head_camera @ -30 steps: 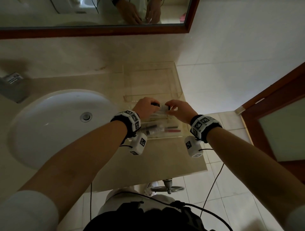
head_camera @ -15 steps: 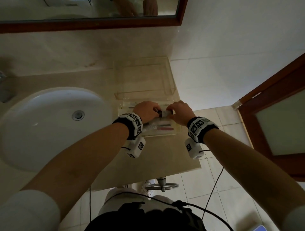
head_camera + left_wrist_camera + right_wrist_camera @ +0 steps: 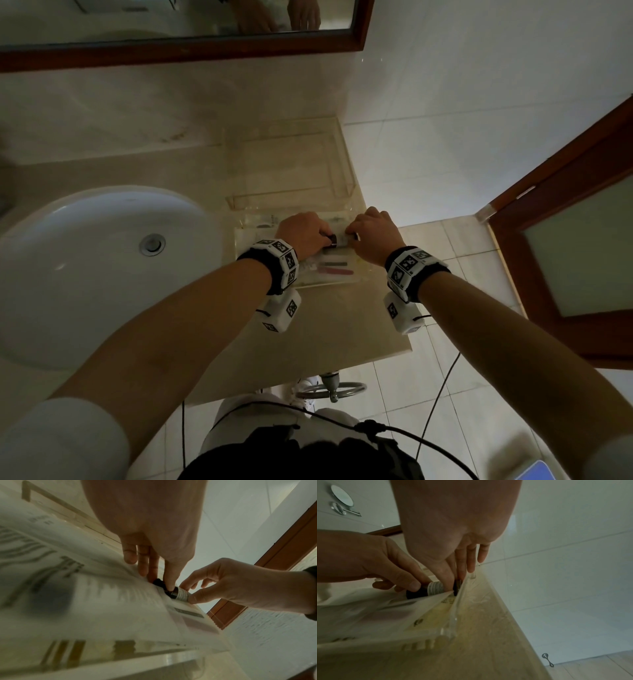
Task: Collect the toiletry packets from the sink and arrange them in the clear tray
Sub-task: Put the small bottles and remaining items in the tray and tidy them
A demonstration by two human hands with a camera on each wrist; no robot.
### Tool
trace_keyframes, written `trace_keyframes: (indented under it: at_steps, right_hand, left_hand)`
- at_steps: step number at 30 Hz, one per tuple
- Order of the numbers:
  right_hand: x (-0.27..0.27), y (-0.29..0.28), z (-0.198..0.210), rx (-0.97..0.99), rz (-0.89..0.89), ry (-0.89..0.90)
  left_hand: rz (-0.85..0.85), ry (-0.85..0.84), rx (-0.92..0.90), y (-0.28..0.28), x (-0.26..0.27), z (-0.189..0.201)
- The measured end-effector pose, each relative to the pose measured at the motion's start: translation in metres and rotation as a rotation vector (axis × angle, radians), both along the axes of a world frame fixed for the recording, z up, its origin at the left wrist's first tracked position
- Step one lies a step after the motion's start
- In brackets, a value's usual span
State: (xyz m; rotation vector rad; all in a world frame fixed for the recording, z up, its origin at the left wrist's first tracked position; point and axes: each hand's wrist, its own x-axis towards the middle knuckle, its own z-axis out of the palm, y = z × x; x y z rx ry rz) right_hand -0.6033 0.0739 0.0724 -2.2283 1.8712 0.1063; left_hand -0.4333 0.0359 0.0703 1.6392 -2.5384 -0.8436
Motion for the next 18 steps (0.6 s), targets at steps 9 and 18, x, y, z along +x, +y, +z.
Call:
trace_keyframes:
  at_steps: [9, 18]
  right_hand:
    - [-0.005, -0.002, -0.002, -0.026, 0.009, -0.044]
    - [0.003, 0.003, 0.008, 0.138, 0.03, -0.162]
  left_hand:
    - [-0.063, -0.037, -0.023, -0.001, 0.001, 0.006]
    - [-0.243, -0.094, -0.082, -0.002, 0.041, 0.009]
